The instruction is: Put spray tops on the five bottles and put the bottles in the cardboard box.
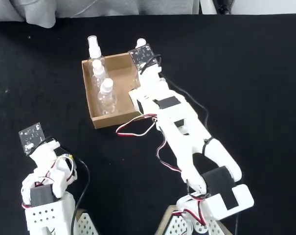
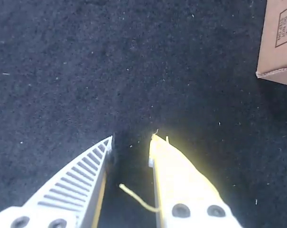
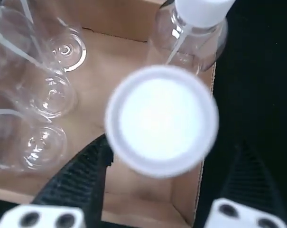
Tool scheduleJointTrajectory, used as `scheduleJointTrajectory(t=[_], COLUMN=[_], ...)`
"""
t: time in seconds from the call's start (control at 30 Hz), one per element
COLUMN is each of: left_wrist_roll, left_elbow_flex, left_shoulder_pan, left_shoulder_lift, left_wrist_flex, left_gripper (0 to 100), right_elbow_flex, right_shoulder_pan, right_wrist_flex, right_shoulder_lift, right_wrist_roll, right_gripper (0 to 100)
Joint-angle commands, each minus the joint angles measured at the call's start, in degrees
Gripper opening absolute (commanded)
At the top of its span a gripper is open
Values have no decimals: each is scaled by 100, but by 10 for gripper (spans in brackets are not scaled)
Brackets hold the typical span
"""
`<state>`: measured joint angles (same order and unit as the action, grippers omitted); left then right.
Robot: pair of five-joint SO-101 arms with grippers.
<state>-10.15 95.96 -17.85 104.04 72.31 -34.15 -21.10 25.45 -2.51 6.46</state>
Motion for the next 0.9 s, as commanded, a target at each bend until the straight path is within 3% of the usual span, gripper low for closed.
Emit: scheduleJointTrajectory(t=[0.0, 0.87], left_wrist_roll=[18, 18], left_elbow_flex=[145, 145], left_shoulder_pan=[31, 22], left_shoulder_lift=[35, 35], left_wrist_flex=[35, 35], left_gripper=[114, 114], right_elbow_flex=[514, 330], right_shoulder_pan=[114, 149], right_wrist_flex=[352, 2048], right_shoulder_lift=[-145, -1736], right_wrist_roll=[-9, 0], right_gripper=[330, 329])
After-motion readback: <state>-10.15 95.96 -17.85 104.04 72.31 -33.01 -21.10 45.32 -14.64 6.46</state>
